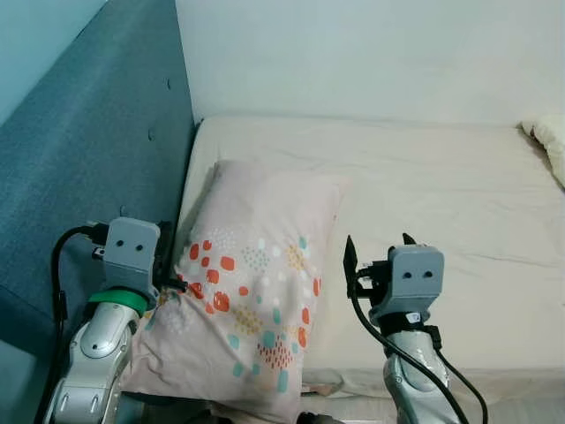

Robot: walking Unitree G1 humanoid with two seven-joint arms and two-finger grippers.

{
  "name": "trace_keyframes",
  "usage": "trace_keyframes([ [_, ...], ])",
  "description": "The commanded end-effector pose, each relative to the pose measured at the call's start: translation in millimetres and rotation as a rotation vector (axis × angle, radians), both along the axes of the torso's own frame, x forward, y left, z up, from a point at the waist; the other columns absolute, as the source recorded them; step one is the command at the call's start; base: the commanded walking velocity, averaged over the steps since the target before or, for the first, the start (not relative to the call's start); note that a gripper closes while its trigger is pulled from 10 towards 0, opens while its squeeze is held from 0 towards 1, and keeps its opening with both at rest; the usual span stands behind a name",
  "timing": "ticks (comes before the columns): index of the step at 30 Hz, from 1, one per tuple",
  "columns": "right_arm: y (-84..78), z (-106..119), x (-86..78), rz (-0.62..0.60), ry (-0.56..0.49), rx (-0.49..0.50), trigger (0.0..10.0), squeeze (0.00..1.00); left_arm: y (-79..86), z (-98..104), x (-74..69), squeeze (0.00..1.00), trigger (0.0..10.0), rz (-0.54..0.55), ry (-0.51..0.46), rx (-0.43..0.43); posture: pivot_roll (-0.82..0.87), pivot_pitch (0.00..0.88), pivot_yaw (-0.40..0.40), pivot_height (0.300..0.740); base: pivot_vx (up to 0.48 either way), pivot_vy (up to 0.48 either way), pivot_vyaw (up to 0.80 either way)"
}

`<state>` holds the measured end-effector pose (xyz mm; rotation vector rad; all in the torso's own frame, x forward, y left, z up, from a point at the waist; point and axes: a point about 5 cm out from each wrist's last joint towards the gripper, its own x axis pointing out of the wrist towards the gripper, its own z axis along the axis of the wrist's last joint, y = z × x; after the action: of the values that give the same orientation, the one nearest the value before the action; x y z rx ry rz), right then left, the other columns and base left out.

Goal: Clean up the room

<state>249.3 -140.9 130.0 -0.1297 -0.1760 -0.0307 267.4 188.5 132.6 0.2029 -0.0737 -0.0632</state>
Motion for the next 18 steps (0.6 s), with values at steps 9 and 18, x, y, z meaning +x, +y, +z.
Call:
trace_keyframes([
  [9, -2.5, -4.9, -0.6, -0.013, 0.029, 0.023, 10.0, 0.00, -0.5, -2.0, 2.1, 0.00, 10.0, -0.004, 0.017, 0.002, -0.04, 0.035, 0.050, 0.740, 0.000, 0.000, 0.00],
  [18, -2.9, -5.3, 0.0, -0.014, 0.030, 0.022, 10.0, 0.00, -2.3, -3.2, 3.8, 0.00, 10.0, -0.009, 0.019, 0.003, -0.04, 0.034, 0.051, 0.740, 0.000, 0.000, 0.00],
])
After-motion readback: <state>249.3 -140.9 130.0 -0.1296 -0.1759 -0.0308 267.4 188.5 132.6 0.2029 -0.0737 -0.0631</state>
